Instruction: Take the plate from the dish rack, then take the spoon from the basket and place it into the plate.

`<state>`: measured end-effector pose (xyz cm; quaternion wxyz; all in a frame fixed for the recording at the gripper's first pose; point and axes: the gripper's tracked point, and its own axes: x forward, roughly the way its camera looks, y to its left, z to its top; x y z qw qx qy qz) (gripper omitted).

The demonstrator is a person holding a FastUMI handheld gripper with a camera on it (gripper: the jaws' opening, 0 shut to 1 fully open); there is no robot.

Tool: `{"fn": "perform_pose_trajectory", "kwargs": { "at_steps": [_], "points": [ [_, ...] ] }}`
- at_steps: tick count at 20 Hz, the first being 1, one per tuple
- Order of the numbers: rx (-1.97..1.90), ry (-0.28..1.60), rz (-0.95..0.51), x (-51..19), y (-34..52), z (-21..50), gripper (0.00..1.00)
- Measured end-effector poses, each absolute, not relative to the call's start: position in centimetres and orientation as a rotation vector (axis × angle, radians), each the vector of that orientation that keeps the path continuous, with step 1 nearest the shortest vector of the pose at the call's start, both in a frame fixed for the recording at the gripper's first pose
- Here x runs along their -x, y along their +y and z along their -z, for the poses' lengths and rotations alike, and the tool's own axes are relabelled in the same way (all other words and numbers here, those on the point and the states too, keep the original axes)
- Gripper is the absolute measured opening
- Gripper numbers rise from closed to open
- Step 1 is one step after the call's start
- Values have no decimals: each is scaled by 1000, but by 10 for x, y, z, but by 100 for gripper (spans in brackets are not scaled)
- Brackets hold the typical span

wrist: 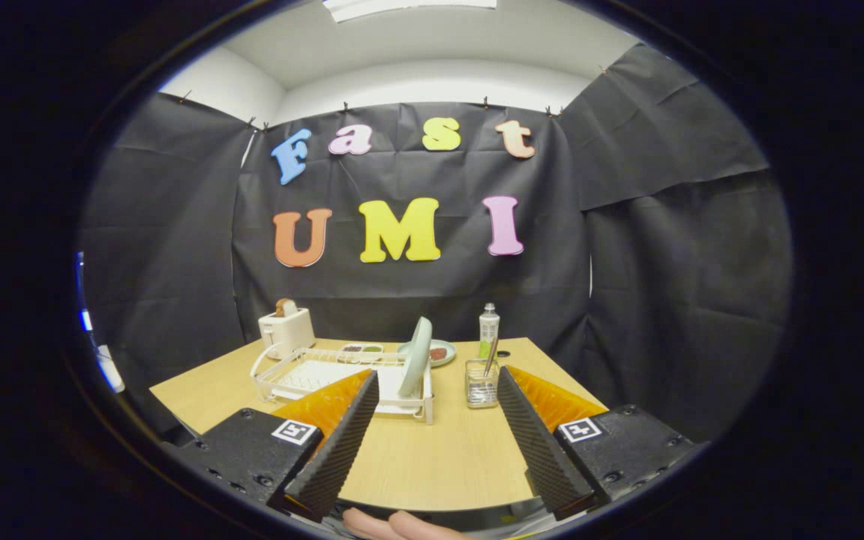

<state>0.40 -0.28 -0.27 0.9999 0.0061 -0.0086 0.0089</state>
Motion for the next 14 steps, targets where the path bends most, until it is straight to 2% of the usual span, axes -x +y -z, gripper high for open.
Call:
{"fn": "perform_pose_trajectory", "kwargs": {
  "at_steps": [7,14],
  "points": [
    [1,-23,11,-30,-9,-33,100],
    [50,52,-20,-108,-2,-78,100]
  ]
}}
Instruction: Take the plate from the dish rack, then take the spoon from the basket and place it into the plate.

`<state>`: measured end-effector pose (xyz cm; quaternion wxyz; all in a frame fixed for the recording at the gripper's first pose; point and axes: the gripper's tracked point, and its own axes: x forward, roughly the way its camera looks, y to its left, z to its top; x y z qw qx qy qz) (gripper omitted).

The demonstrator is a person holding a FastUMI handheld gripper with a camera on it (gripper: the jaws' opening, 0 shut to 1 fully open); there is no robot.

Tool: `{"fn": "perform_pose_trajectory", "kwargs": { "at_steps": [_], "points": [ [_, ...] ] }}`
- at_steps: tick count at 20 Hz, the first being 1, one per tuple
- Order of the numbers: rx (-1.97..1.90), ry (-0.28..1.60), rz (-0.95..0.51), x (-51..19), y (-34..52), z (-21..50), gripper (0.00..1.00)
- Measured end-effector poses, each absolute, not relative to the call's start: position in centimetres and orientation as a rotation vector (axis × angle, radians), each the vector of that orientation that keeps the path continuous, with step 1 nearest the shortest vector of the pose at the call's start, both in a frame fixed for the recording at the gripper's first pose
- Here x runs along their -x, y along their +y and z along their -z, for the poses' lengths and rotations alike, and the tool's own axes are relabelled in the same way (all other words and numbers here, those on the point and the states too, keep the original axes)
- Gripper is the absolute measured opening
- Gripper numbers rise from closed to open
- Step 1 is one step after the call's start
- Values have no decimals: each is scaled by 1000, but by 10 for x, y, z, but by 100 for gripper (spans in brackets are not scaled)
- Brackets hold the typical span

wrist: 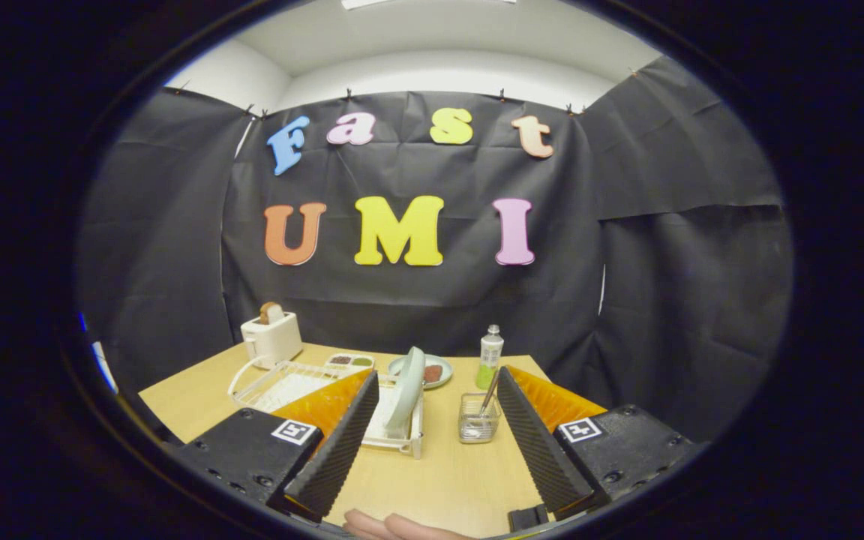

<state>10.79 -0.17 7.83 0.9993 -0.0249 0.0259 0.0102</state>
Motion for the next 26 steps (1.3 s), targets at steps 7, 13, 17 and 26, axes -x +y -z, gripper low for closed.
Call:
{"fn": "perform_pose_trajectory", "kwargs": {
  "at_steps": [7,13,17,26],
  "points": [
    [89,257,-25,-206,21,-93,100],
    [146,464,98,-287,27,-80,100],
    [191,591,220,-334,25,-68,89],
    [297,889,333,-354,30,-31,55]
  ]
}}
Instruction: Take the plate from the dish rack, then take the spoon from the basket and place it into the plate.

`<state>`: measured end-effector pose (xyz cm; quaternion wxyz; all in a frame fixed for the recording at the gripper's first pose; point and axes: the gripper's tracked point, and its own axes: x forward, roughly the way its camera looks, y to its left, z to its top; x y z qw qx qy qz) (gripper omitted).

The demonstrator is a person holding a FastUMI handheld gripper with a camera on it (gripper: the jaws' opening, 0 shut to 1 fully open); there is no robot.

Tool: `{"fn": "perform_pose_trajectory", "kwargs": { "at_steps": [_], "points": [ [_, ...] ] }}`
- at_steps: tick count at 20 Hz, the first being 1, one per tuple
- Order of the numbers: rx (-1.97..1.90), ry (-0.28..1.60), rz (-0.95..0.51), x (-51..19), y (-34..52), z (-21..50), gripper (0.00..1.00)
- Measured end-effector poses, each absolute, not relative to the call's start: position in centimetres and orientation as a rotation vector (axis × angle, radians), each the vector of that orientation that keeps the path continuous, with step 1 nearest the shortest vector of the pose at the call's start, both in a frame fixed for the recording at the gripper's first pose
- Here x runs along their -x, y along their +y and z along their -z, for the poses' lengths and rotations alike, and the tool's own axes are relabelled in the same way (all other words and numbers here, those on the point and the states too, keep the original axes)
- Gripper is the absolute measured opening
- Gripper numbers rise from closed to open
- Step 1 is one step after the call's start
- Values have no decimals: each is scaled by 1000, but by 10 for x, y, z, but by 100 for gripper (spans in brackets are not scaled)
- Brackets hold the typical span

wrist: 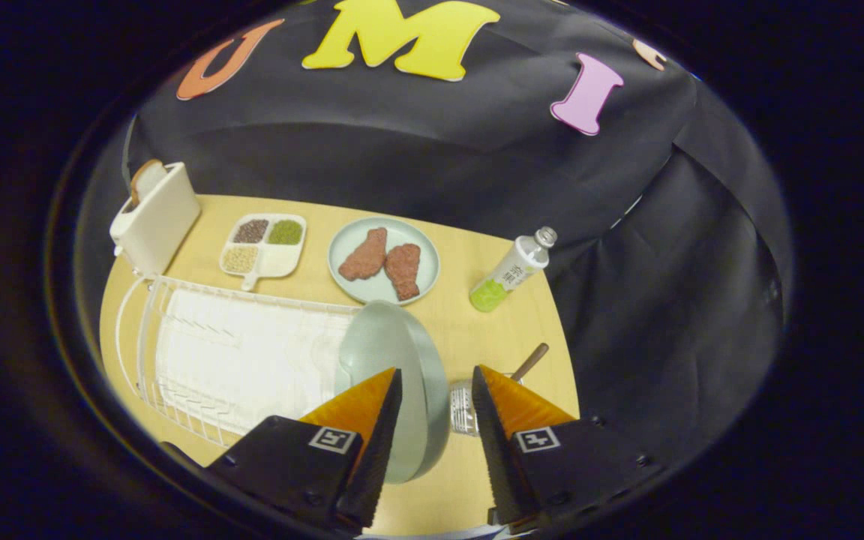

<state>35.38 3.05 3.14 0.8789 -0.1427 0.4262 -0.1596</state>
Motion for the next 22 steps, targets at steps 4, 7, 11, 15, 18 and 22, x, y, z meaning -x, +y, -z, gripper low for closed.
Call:
{"fn": "perform_pose_trajectory", "kwargs": {
  "at_steps": [4,7,11,15,18,22],
  "points": [
    [371,898,416,-352,34,-32,25],
    [470,863,495,-347,37,-40,10],
    [575,780,607,-338,47,-65,7],
    [602,731,589,-328,67,-77,7],
    [572,710,528,-314,72,-82,7],
    [508,701,423,-280,75,-85,7]
  ]
}}
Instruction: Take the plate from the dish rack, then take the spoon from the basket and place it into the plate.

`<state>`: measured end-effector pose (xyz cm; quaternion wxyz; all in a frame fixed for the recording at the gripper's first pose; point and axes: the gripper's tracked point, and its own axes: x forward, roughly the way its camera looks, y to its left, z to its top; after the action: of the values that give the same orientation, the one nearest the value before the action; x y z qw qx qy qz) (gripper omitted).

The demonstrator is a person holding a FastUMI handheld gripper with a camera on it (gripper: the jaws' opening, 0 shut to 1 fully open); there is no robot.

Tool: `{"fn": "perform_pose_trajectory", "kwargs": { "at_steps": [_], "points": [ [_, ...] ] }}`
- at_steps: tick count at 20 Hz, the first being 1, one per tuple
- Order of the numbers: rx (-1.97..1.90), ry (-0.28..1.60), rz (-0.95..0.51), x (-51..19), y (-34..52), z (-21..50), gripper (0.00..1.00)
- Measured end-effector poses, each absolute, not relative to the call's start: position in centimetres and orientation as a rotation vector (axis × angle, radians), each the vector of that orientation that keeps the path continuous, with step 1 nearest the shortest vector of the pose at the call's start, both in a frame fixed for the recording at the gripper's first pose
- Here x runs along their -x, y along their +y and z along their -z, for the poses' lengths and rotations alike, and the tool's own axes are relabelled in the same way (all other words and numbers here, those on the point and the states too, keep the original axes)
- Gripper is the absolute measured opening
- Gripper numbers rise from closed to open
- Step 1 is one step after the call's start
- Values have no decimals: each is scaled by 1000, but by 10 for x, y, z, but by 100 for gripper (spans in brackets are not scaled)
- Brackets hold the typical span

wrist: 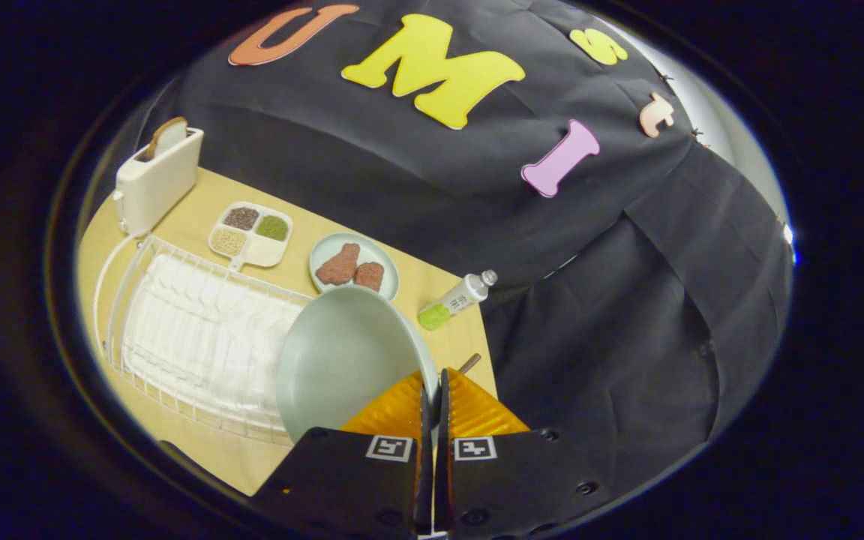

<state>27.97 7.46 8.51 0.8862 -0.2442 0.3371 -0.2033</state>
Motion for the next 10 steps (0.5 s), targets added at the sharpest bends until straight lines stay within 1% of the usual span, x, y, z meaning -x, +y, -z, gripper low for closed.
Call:
{"fn": "perform_pose_trajectory", "kwargs": {
  "at_steps": [5,10],
  "points": [
    [344,720,262,-230,61,-56,7],
    [279,731,120,-177,58,4,7]
  ]
}}
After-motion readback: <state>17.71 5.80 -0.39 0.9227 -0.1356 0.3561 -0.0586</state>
